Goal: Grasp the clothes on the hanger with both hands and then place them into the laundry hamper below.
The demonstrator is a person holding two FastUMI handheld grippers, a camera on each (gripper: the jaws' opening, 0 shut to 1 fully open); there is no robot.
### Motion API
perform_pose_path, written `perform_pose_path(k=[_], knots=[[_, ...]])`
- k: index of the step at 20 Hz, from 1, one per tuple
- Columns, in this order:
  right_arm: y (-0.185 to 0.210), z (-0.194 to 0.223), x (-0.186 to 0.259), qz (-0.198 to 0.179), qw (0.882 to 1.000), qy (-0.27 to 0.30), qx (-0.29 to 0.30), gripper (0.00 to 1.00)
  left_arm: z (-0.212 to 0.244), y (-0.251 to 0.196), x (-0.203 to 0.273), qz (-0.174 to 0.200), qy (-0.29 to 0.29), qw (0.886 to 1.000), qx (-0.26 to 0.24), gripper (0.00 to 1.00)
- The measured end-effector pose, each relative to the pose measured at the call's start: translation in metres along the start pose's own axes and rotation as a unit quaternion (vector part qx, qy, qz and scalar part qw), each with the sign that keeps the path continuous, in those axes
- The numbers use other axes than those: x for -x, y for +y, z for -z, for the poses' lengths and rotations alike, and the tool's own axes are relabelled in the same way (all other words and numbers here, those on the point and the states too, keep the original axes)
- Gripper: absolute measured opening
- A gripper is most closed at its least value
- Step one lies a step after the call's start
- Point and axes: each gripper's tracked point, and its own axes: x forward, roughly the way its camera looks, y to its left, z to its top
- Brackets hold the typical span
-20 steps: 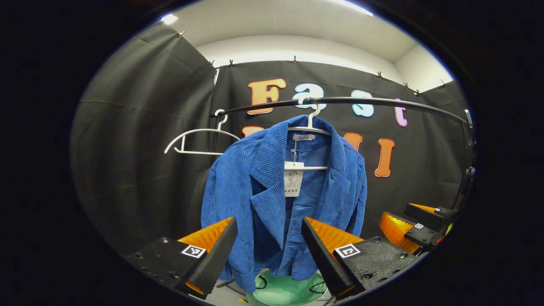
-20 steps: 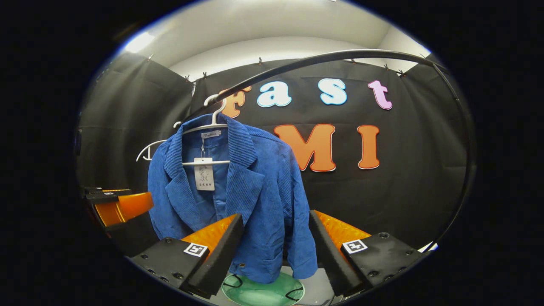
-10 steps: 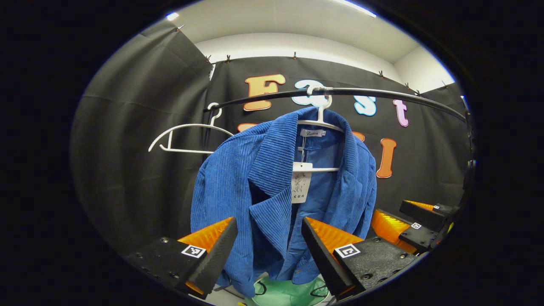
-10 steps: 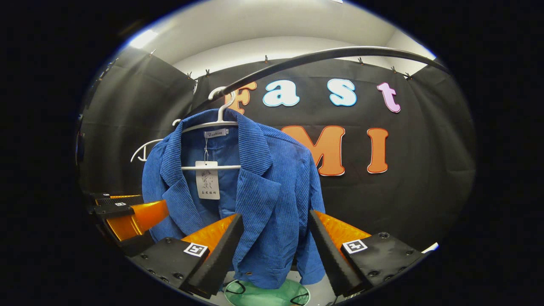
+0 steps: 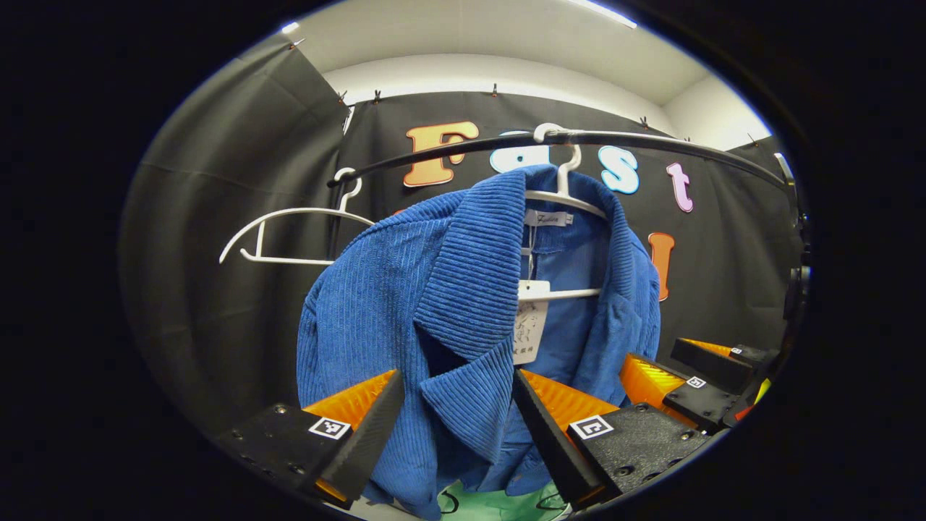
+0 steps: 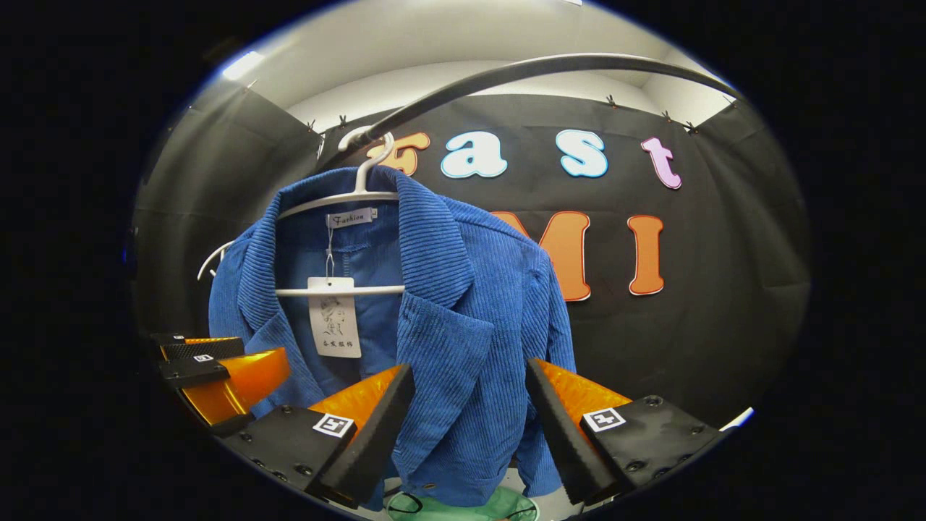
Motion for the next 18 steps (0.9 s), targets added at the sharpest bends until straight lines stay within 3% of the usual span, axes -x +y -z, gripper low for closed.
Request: perform_pose_path(k=[2, 3, 4, 7, 9, 11, 14, 16, 18], knots=[[-0.003, 0.003, -0.012, 0.008, 1.0, 0.003, 0.005, 1.0, 0.001, -0.002, -0.007, 0.011, 0.003, 1.0, 0.003, 0.95], [-0.001, 0.005, -0.016, 0.005, 1.0, 0.006, 0.003, 0.94, 0.0, -0.001, -0.009, 0.012, 0.002, 1.0, 0.003, 0.97], [0.002, 0.006, -0.021, 0.001, 1.0, 0.008, 0.0, 1.0, 0.001, -0.001, -0.011, 0.012, 0.001, 1.0, 0.004, 0.92], [0.005, 0.008, -0.033, -0.007, 1.0, 0.01, -0.003, 1.0, 0.001, 0.001, -0.018, 0.011, 0.0, 1.0, 0.002, 0.91], [0.007, 0.011, -0.039, -0.014, 1.0, 0.015, -0.007, 1.0, 0.0, 0.002, -0.021, 0.01, 0.0, 1.0, -0.006, 0.8], [0.008, 0.013, -0.044, -0.023, 0.999, 0.02, -0.013, 0.94, -0.001, 0.001, -0.024, 0.012, -0.004, 1.0, -0.009, 0.61], [0.012, 0.016, -0.048, -0.042, 0.998, 0.029, -0.024, 0.7, -0.002, -0.007, -0.025, 0.027, -0.002, 1.0, -0.002, 0.28], [0.009, 0.017, -0.051, -0.05, 0.998, 0.032, -0.028, 0.47, -0.002, -0.008, -0.024, 0.026, 0.002, 1.0, -0.009, 0.05], [0.013, 0.016, -0.049, -0.068, 0.996, 0.033, -0.043, 0.23, -0.003, -0.007, -0.021, 0.021, 0.005, 1.0, -0.02, 0.02]])
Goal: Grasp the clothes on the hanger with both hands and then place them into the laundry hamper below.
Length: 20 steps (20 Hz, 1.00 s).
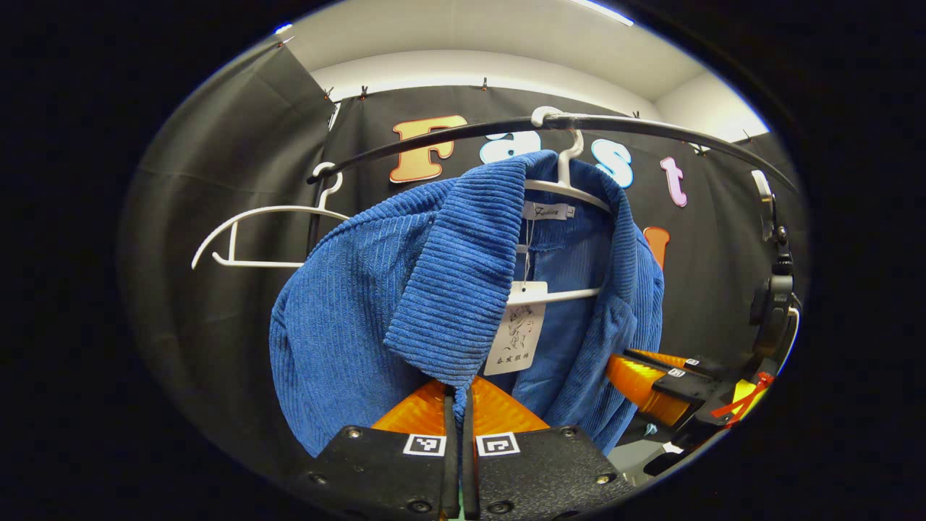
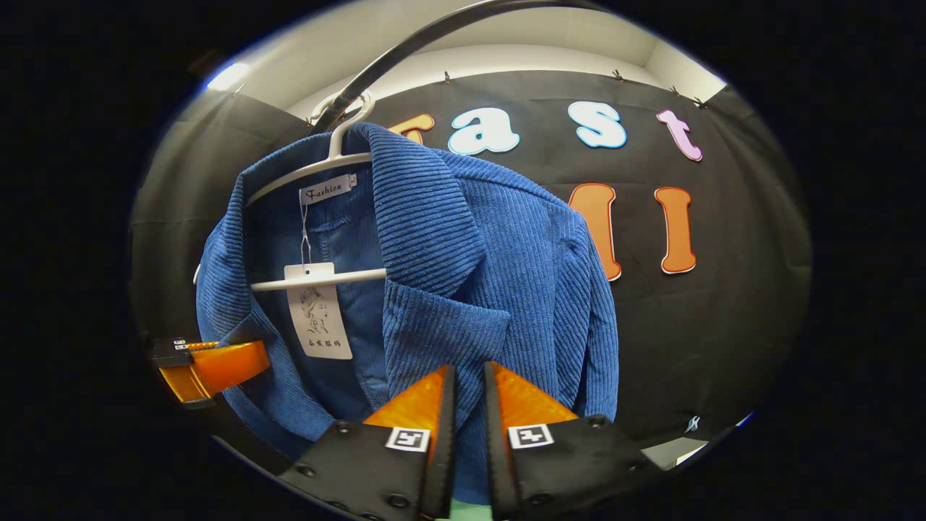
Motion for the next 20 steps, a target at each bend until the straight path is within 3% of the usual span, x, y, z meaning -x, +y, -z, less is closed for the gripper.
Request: perform_pose_path(k=[2, 3, 5, 10, 11, 12, 14, 17, 18, 20], knots=[[0.005, -0.004, 0.001, -0.017, 1.0, -0.004, -0.008, 0.0, -0.001, -0.006, 0.004, 0.006, 0.002, 1.0, 0.025, 0.0], [0.007, -0.005, 0.003, -0.024, 1.0, -0.002, -0.008, 0.11, 0.0, -0.006, 0.005, 0.007, 0.007, 0.999, 0.038, 0.0], [0.014, -0.008, 0.008, -0.034, 0.999, -0.003, -0.01, 0.09, -0.002, -0.005, 0.007, 0.004, 0.015, 0.999, 0.045, 0.0], [0.026, -0.012, 0.019, -0.047, 0.999, -0.004, -0.01, 0.75, -0.01, -0.007, 0.019, 0.007, 0.019, 0.998, 0.052, 0.01], [0.027, -0.011, 0.018, -0.045, 0.999, -0.003, -0.01, 0.72, -0.013, -0.009, 0.023, 0.01, 0.019, 0.998, 0.051, 0.01], [0.028, -0.008, 0.016, -0.043, 0.999, 0.002, -0.011, 0.85, -0.018, -0.01, 0.027, 0.013, 0.017, 0.999, 0.05, 0.0], [0.034, 0.001, 0.011, -0.044, 0.999, 0.017, -0.02, 0.8, -0.028, -0.013, 0.034, 0.02, 0.009, 0.998, 0.05, 0.0], [0.035, 0.01, 0.004, -0.039, 0.998, 0.028, -0.029, 0.82, -0.046, -0.014, 0.046, 0.025, -0.002, 0.998, 0.049, 0.0], [0.035, 0.011, 0.002, -0.04, 0.998, 0.03, -0.032, 0.92, -0.052, -0.013, 0.05, 0.026, -0.006, 0.998, 0.051, 0.0], [0.032, 0.014, -0.001, -0.045, 0.998, 0.035, -0.041, 0.7, -0.062, -0.008, 0.054, 0.023, -0.013, 0.998, 0.049, 0.0]])
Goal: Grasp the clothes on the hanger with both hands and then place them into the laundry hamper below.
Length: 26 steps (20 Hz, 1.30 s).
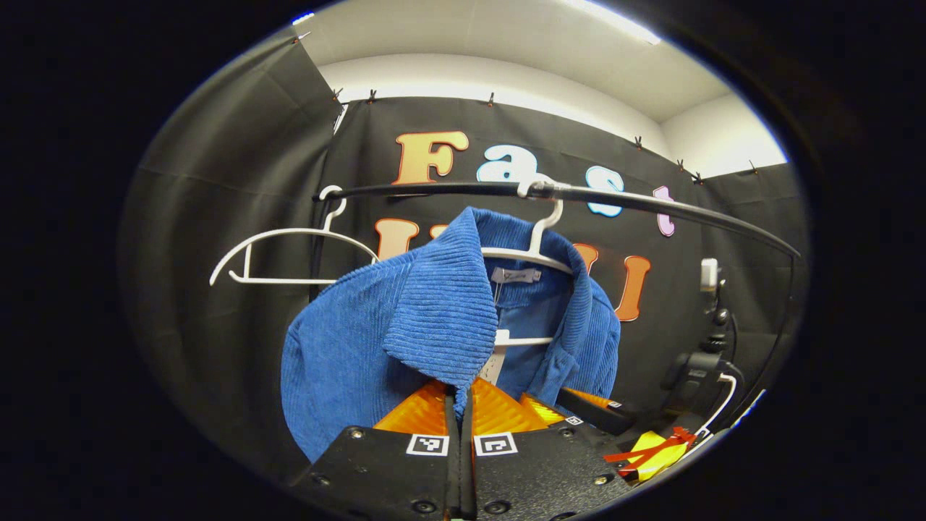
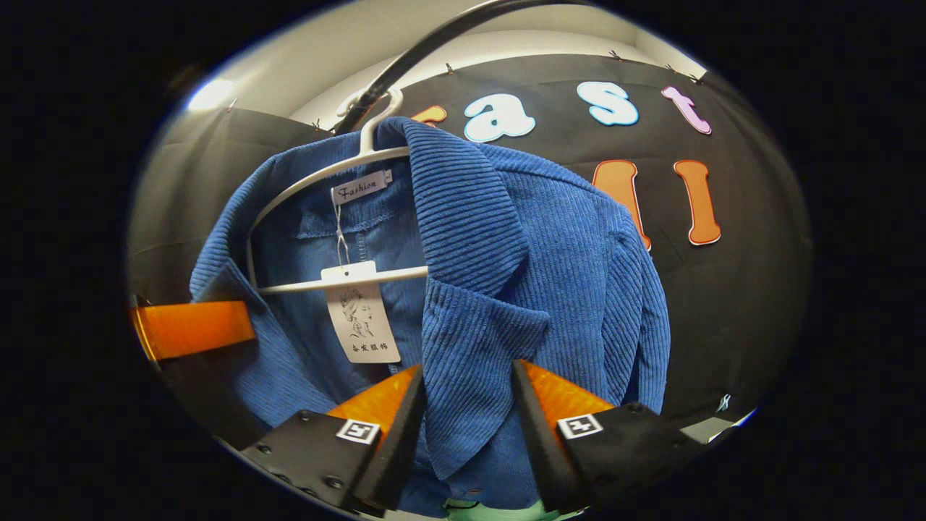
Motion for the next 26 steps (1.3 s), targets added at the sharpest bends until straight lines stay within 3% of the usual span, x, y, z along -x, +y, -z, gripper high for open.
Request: perform_pose_path(k=[5, 6, 7, 9, 16, 22, 26], knots=[[-0.011, -0.008, 0.002, -0.059, 0.995, 0.01, -0.076, 0.2, -0.024, 0.02, 0.011, -0.012, -0.014, 1.0, 0.009, 0.0], [-0.013, -0.011, 0.002, -0.076, 0.992, 0.015, -0.1, 0.2, -0.029, 0.027, 0.012, -0.017, -0.016, 1.0, 0.011, 0.0], [-0.013, -0.013, 0.003, -0.096, 0.987, 0.022, -0.124, 0.13, -0.032, 0.035, 0.014, -0.022, -0.019, 1.0, 0.01, 0.0], [-0.015, -0.021, 0.009, -0.13, 0.978, 0.027, -0.163, 0.13, -0.039, 0.052, 0.014, -0.037, -0.024, 0.999, 0.004, 0.0], [-0.028, -0.054, 0.023, -0.188, 0.966, 0.003, -0.176, 0.14, -0.061, 0.081, 0.012, -0.041, -0.036, 0.998, 0.023, 0.0], [-0.052, -0.094, 0.034, -0.231, 0.933, -0.029, -0.275, 0.13, -0.088, 0.096, 0.009, -0.03, -0.055, 0.998, 0.029, 0.0], [-0.063, -0.11, 0.03, -0.23, 0.917, -0.048, -0.323, 0.07, -0.1, 0.104, 0.005, -0.017, -0.061, 0.997, 0.041, 0.01]])
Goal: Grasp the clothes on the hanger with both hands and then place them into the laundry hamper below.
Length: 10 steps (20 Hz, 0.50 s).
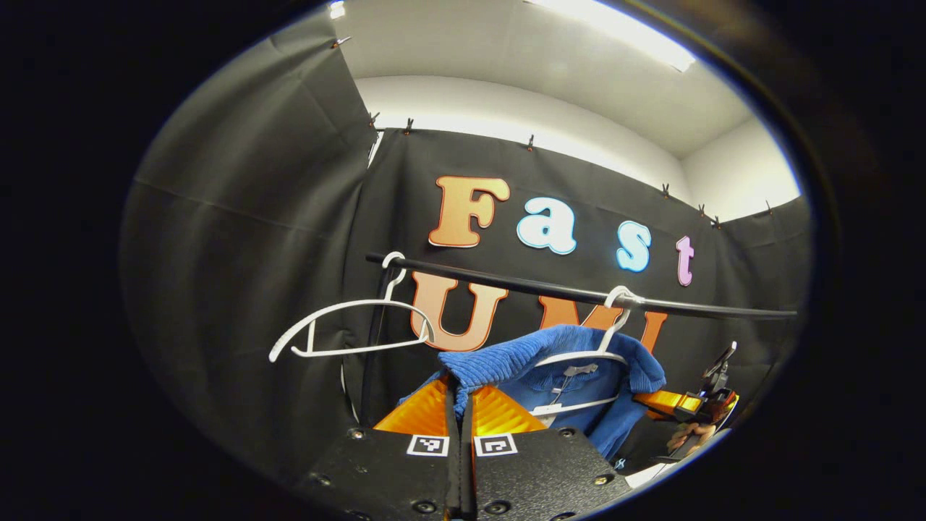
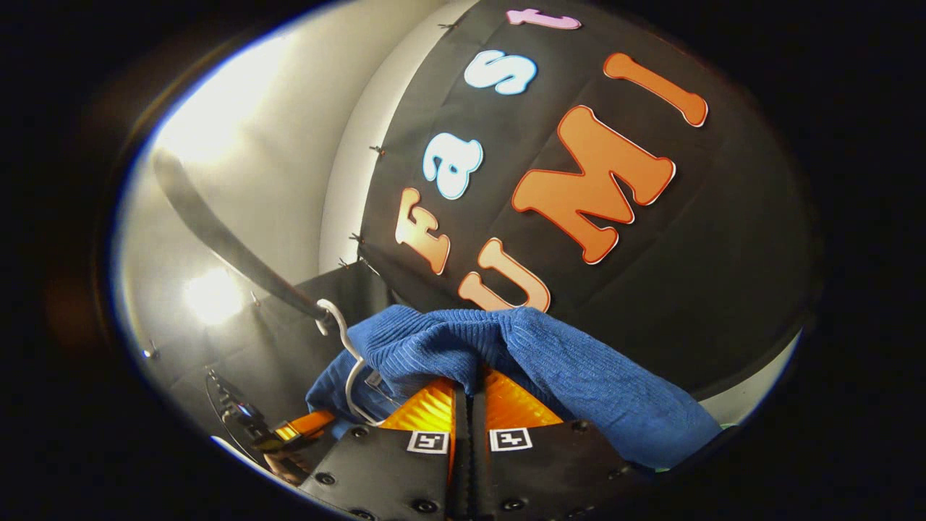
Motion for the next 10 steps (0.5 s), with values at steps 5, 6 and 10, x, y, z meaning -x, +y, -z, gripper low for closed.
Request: perform_pose_path(k=[5, 6, 10], knots=[[0.009, -0.018, -0.007, -0.007, 1.0, -0.02, 0.0, 0.07, -0.008, 0.02, -0.009, -0.011, -0.003, 1.0, -0.005, 0.0], [0.01, -0.024, -0.008, -0.005, 1.0, -0.023, 0.004, 0.07, -0.007, 0.026, -0.011, -0.017, -0.003, 1.0, -0.008, 0.0], [0.011, -0.049, -0.016, 0.001, 0.999, -0.038, 0.006, 0.07, -0.004, 0.045, -0.026, -0.032, 0.004, 0.999, -0.031, 0.0]])
